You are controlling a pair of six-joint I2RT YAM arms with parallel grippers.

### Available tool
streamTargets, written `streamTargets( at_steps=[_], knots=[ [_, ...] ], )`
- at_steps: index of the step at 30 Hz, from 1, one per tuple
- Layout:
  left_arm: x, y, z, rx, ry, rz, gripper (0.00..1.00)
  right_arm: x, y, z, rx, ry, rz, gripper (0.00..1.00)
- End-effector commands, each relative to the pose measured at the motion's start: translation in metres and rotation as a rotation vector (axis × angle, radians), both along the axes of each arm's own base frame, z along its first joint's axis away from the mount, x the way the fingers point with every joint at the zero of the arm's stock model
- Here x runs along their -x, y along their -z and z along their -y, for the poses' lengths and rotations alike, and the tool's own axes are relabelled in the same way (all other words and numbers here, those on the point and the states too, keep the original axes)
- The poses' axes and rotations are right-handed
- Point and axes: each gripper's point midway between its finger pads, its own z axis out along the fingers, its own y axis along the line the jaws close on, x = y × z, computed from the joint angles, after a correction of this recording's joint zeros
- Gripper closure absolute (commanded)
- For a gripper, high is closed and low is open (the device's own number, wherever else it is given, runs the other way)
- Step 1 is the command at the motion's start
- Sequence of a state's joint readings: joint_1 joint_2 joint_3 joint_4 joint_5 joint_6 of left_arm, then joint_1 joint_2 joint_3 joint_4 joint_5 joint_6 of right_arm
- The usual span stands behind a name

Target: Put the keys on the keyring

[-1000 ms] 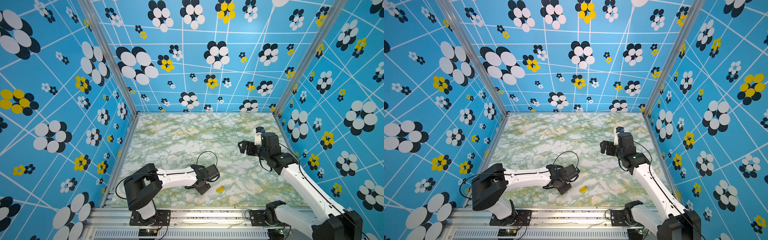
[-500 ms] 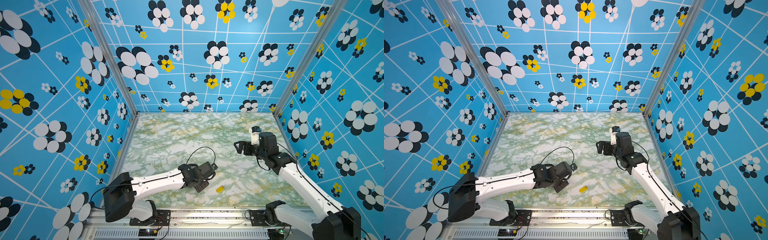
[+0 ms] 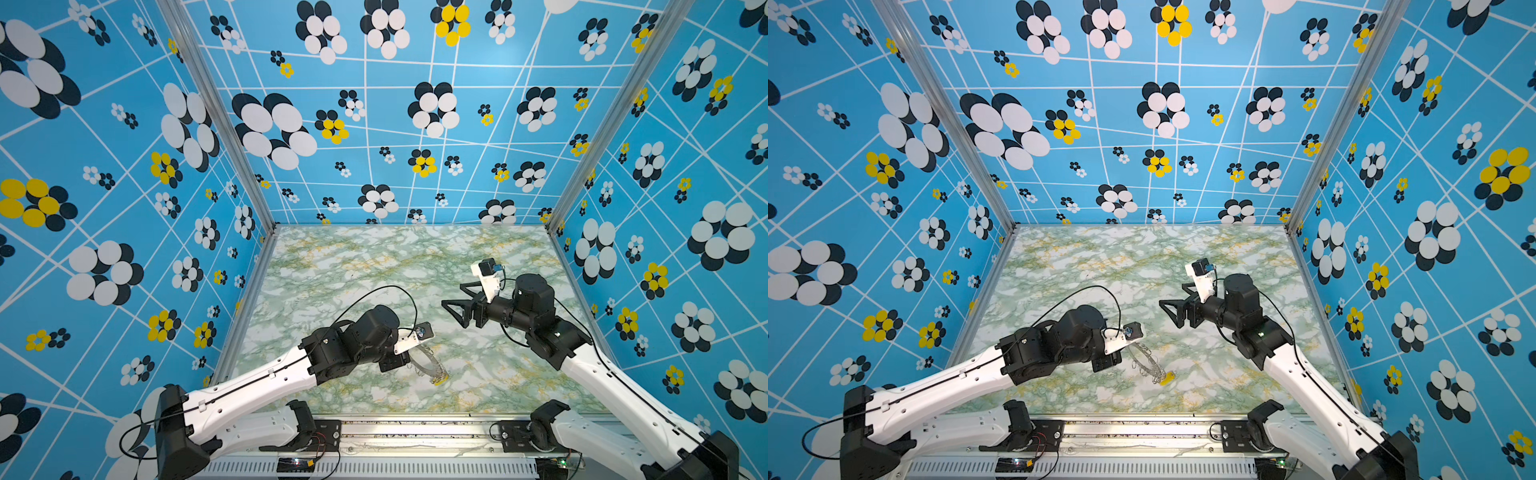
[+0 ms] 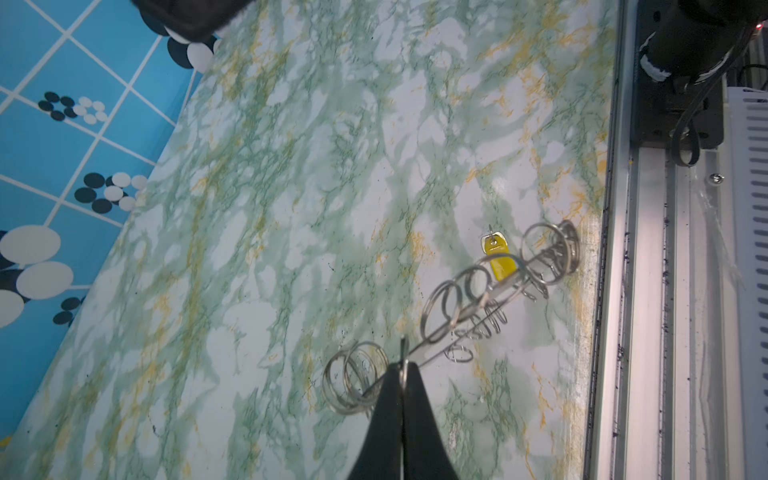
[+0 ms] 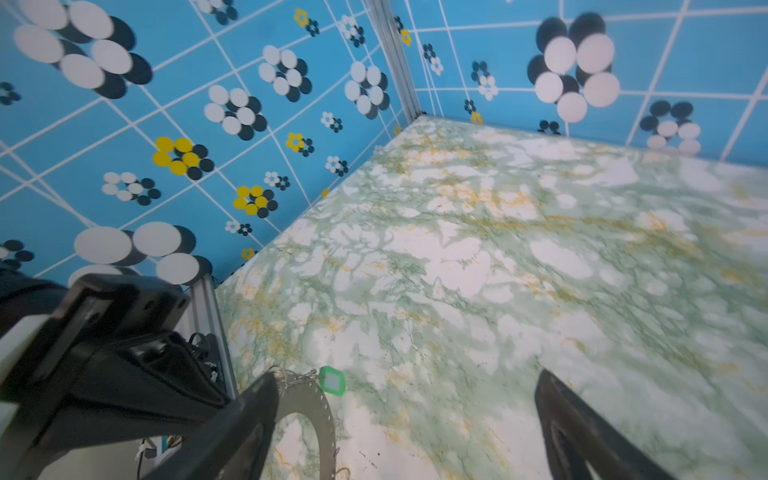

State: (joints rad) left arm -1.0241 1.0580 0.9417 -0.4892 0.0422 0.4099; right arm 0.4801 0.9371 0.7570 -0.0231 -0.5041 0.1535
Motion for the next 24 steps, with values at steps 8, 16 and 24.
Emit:
streamTargets(
  at_steps=[8, 16, 24],
  knots=[
    [0.015, -0.079, 0.026, 0.172, 0.237, 0.160, 1.00, 0.079, -0.043, -0.023, -0.071, -0.407, 0.197, 0.16],
    [0.021, -0.118, 0.027, 0.305, 0.278, 0.155, 1.00, 0.094, -0.055, -0.016, -0.020, -0.418, 0.331, 0.41],
    [0.025, -0.137, 0.030, 0.403, 0.319, 0.127, 1.00, 0.111, -0.076, -0.019, -0.024, -0.451, 0.426, 0.55]
  ],
)
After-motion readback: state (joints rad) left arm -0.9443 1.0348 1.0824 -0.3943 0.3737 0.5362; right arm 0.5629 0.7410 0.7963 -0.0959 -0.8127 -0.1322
